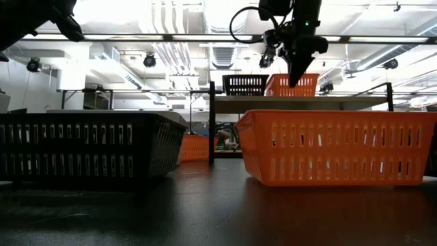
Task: Stack baskets on shelf by color
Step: Put the right orange basket on the shelf, then put the middle white bin on the shelf
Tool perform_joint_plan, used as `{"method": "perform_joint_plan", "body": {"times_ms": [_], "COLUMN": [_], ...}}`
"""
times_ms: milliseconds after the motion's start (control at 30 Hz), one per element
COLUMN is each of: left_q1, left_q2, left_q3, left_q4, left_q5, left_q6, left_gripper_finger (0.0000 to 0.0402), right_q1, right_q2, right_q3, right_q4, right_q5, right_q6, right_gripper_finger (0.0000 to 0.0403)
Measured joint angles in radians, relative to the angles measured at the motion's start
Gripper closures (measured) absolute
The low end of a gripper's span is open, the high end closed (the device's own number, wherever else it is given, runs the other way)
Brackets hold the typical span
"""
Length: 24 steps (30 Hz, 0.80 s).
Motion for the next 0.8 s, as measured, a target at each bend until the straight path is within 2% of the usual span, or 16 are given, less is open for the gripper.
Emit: {"method": "perform_joint_plan", "body": {"times_ms": [400,600,800], "left_q1": [0.000,0.000,0.000], "left_q2": [0.000,0.000,0.000], "left_q3": [0.000,0.000,0.000], "left_q4": [-0.001,-0.001,0.001], "left_q5": [0.001,0.001,0.006], "left_q6": [-0.001,-0.004,-0.029], "left_gripper_finger": [0.0402,0.0402,0.0402], "right_q1": [0.003,0.035,0.101], "right_q2": [-0.016,-0.020,-0.021], "right_q3": [0.018,0.112,0.230], "right_q4": [-0.015,-0.093,-0.182], "right_q5": [0.021,0.014,0.014], "right_q6": [0.101,0.238,0.385], "right_gripper_finger": [0.0303,0.0290,0.0294]}}
